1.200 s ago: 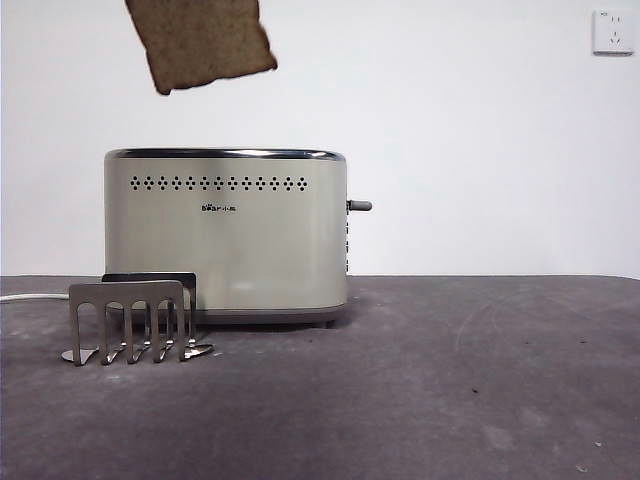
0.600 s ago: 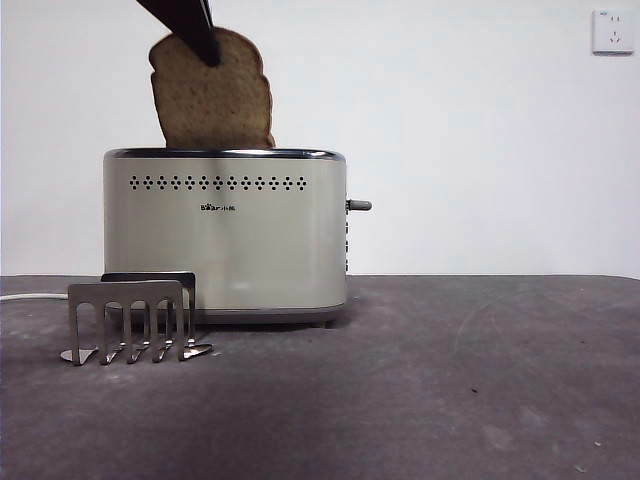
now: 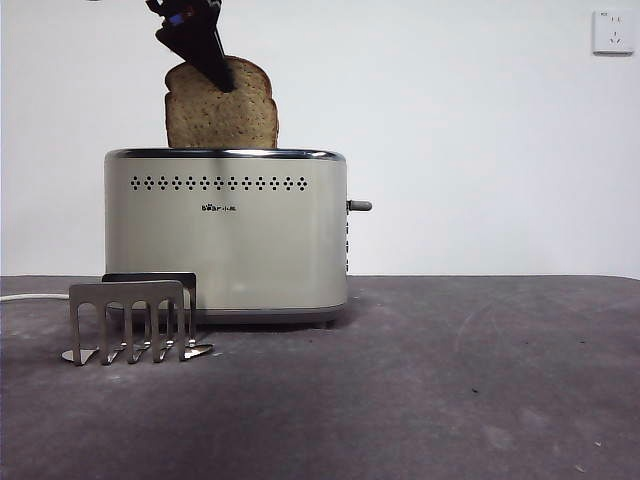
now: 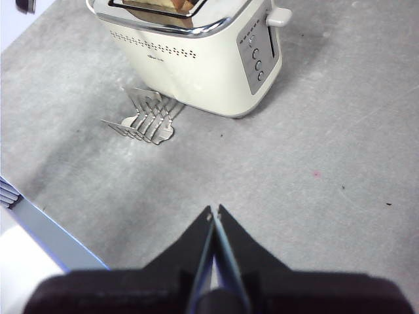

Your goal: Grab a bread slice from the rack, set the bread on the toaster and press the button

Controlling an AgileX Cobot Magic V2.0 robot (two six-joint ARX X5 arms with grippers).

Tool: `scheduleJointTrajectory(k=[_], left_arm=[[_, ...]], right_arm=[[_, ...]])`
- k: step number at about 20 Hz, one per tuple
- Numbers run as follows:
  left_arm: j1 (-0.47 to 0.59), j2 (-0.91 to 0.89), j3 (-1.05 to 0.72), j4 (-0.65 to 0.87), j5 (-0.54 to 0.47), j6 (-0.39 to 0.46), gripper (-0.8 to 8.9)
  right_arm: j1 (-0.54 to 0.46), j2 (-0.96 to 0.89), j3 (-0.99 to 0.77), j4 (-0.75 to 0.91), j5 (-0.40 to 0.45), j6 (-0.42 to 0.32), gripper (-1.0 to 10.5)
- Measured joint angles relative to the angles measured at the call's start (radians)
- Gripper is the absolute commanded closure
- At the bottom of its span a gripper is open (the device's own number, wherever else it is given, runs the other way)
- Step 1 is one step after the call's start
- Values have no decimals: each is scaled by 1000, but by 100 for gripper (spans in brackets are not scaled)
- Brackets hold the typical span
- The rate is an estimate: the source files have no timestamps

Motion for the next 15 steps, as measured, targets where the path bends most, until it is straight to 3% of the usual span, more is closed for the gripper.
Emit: scheduleJointTrajectory(k=[1, 10, 15], left_arm=[[1, 2, 0, 23, 1, -16, 436], [6, 15, -14, 36, -14, -208, 431], [6, -110, -13, 0, -13, -410, 431]], right_arm=[[0, 7, 0, 4, 0, -1, 958], [0, 137, 0, 212, -2, 25, 959], [1, 291, 0, 492, -156, 145, 959]])
